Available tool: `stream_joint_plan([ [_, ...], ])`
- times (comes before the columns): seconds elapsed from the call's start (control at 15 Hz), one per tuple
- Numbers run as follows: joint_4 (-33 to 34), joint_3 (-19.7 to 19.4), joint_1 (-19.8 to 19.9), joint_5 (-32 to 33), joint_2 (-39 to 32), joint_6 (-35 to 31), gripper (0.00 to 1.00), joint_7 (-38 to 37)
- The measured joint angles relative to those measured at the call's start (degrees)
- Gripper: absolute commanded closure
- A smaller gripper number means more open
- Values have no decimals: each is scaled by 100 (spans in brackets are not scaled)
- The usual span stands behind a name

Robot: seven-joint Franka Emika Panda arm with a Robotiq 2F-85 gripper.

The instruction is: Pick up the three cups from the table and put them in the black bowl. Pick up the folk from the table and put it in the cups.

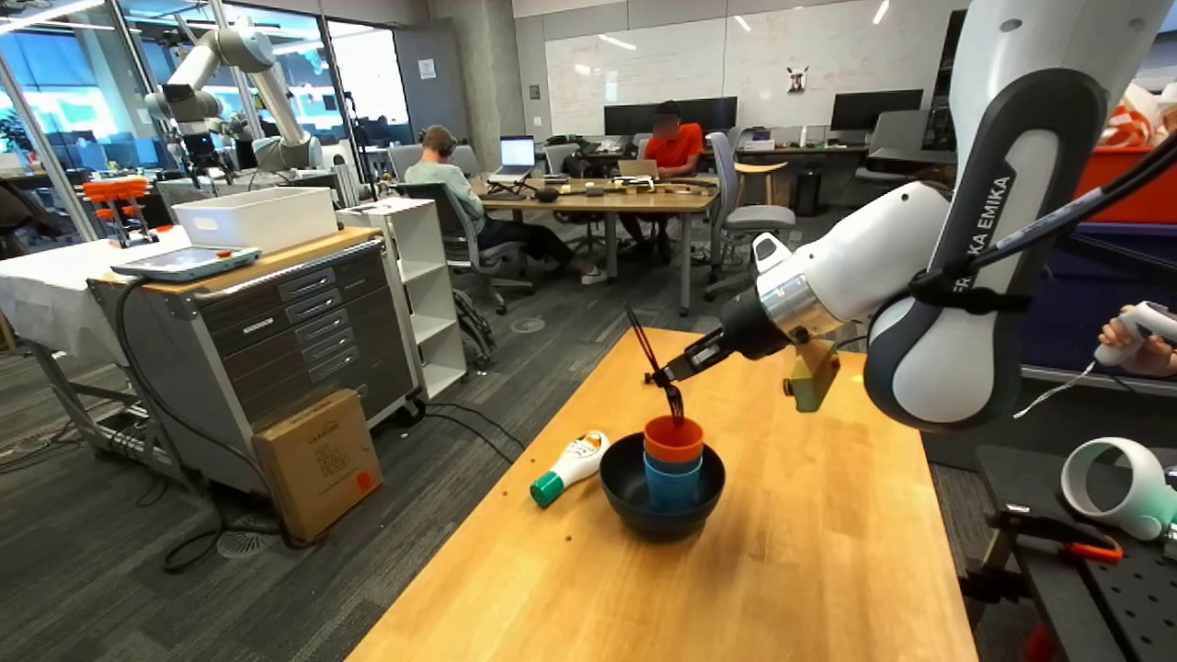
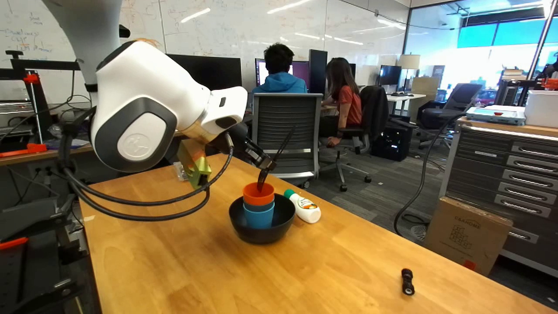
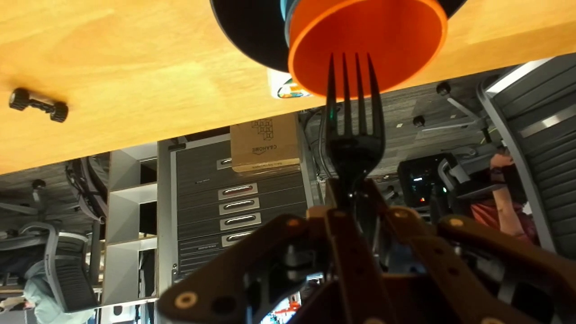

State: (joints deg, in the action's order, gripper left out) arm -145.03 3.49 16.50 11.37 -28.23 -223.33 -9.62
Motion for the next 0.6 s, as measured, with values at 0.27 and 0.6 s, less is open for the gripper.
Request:
stream_joint_plan([
  [0.27,99,0,-37,-8,-104,0,94,0],
  [0.6,116,-9,-68,-24,-244,1,94,7],
])
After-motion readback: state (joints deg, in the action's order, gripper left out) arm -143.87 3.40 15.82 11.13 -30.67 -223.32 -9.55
